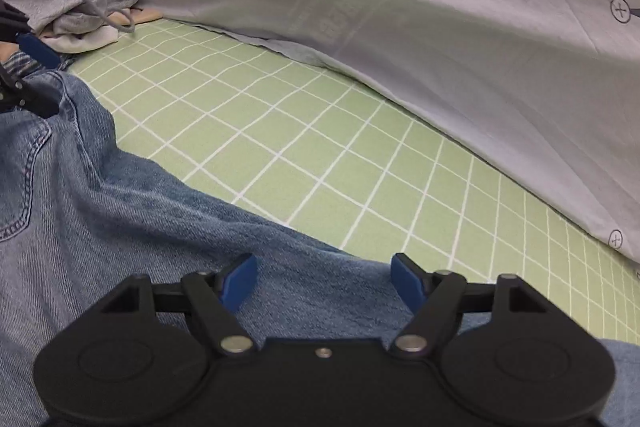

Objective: Fold clothes

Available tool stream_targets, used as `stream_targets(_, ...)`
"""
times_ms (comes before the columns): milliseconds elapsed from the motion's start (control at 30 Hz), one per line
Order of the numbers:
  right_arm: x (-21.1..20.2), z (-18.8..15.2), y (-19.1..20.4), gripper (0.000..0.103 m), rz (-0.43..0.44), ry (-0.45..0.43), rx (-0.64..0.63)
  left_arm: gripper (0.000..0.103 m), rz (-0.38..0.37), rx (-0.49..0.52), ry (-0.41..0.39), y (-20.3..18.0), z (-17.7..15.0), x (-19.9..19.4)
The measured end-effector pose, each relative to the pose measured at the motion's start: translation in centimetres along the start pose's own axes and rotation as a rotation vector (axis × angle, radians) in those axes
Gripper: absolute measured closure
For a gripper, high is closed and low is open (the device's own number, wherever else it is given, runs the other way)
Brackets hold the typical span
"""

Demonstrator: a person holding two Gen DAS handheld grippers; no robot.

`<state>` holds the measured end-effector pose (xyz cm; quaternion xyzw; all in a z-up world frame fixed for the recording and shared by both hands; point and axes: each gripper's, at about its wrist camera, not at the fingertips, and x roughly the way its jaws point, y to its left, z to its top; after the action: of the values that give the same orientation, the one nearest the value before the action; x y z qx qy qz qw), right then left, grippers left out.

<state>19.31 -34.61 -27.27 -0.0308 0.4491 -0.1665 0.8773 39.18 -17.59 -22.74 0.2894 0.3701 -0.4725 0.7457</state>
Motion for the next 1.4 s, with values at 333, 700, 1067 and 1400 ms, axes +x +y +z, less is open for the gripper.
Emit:
stream_targets(333,0.9,0.9,-2.4,0.102,0.125,-0.017,0.057,0.079,-0.069,-0.138,-0.011,2.4,-0.8,1.0)
stream_targets(700,2.2,-0.3,-7.7,0.103,-0.050,-0.005,0.460,0.078,-0.002,-0.526,0.022,4.5,-1.4,1.5)
stream_targets(1067,-8.3,-7.5,-10.6,0.019,-0.205,-0.096,0.580,0.027,0.116,-0.610,-0.155,1.9,-2.4,-6.8)
stream_targets(1400,-19.4,-18.6,-9.0,0.006,-0.242,-0.090,0.699,0.003,0.030,-0.640,-0.175,-10.6,-9.8,-13.3)
